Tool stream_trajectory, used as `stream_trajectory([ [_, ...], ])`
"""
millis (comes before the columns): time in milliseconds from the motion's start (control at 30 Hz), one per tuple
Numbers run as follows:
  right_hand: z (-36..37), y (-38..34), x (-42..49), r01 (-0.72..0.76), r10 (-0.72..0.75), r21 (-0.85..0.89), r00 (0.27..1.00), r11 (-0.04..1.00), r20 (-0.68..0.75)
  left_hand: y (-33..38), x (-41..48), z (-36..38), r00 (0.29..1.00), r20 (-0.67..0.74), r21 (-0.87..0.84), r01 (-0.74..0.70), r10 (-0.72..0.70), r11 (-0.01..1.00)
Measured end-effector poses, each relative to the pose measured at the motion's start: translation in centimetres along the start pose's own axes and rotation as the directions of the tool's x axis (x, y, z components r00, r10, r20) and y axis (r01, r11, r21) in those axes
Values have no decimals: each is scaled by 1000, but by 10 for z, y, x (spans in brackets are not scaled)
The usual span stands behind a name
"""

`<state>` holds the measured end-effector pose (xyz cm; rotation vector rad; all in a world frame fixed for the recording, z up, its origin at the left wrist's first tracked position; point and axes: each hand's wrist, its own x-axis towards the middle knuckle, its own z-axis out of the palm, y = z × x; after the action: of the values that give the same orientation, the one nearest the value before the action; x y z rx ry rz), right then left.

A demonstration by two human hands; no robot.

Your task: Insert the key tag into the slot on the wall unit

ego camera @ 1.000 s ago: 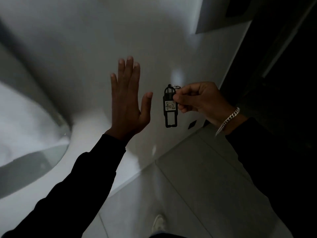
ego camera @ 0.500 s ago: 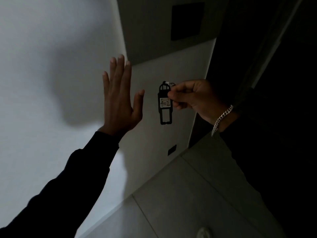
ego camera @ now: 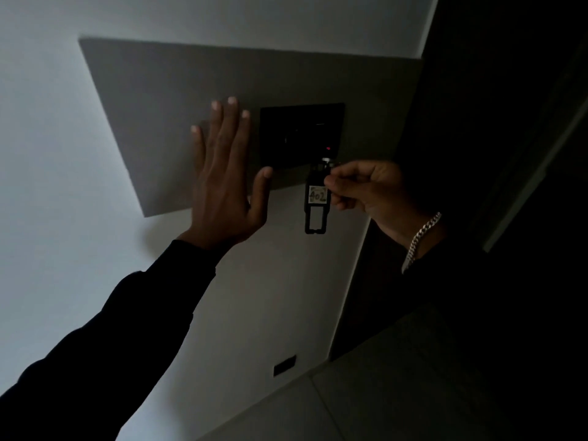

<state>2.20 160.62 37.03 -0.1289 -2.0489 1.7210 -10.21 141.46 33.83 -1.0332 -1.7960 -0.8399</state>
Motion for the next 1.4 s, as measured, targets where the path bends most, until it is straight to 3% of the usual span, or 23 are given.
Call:
stream_trajectory([
  [133, -20, -13, 44, 90, -88, 46, 995, 995, -43, -11, 38, 21, 998, -28, 124, -54, 58, 991],
  [300, -40, -43, 94, 177, -178, 86, 984, 980, 1, -24, 79, 29, 985, -55, 295, -140, 163, 945],
  [467, -48, -54, 131, 295, -307, 150, 949, 944, 66, -33, 78, 31, 975, -169, 498, -41, 144, 866],
  [667, -53, -53, 160, 382, -392, 95, 910, 919, 134, -34, 78, 33, 979, -150, 725, 13, 139, 689],
  [1033, -46, -33, 164, 392, -403, 93, 900, 915, 168, -34, 74, 33, 985, -132, 759, 26, 114, 651],
  [1233, -46, -25, 158, 447, -444, -26, 893, 894, 77, -36, 74, 34, 984, -134, 763, 24, 121, 646],
  [1333, -47, -26, 153, 540, -542, -110, 840, 835, 12, -37, 72, 35, 984, -130, 776, 26, 119, 630],
  [1400, -52, -31, 153, 653, -664, -238, 747, 719, 41, -39, 72, 35, 985, -122, 783, 20, 122, 622],
])
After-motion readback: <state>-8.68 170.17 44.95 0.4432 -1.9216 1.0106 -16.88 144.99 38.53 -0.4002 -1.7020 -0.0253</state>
